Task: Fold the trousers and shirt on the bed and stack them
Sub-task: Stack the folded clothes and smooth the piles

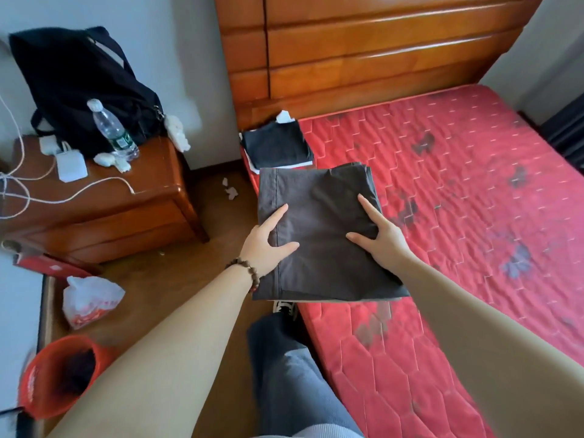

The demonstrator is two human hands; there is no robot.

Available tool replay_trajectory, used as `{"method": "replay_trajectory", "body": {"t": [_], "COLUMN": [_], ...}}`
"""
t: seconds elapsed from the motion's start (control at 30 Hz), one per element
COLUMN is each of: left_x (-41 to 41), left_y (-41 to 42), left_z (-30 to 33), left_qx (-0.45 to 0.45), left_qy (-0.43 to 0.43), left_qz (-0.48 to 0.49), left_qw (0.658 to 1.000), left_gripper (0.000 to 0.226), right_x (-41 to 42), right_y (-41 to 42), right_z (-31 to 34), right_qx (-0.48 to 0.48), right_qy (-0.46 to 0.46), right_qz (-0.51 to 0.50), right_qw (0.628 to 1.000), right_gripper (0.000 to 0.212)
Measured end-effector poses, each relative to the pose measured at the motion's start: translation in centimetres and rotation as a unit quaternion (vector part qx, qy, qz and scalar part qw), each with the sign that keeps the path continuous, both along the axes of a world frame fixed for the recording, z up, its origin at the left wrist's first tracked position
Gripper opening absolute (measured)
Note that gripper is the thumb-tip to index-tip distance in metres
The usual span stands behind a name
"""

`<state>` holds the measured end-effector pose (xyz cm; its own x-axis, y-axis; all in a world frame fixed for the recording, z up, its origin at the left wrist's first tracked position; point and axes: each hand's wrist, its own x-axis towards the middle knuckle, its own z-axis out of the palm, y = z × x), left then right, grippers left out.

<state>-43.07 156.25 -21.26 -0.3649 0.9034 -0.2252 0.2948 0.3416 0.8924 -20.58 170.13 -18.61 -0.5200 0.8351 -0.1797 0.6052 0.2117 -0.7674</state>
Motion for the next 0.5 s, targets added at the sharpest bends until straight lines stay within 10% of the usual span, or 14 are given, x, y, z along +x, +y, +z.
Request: {"method": "replay_trajectory", "body": {"t": [0.5], "left_x": [-13.6], "left_y": [23.6], "left_z": [-17.2], "left_qx": [-0.059], "left_qy": [0.040], "left_qz": [0.102], "left_qw": [0.992], "left_gripper": [0.080], "right_x": [-17.7], "right_y": [27.6], "right_z": [-18.3], "right_qx": [-0.038], "right_qy": [-0.103], "right_qz": [0.083], "right_qw": [0.990], "right_gripper": [0.091]}}
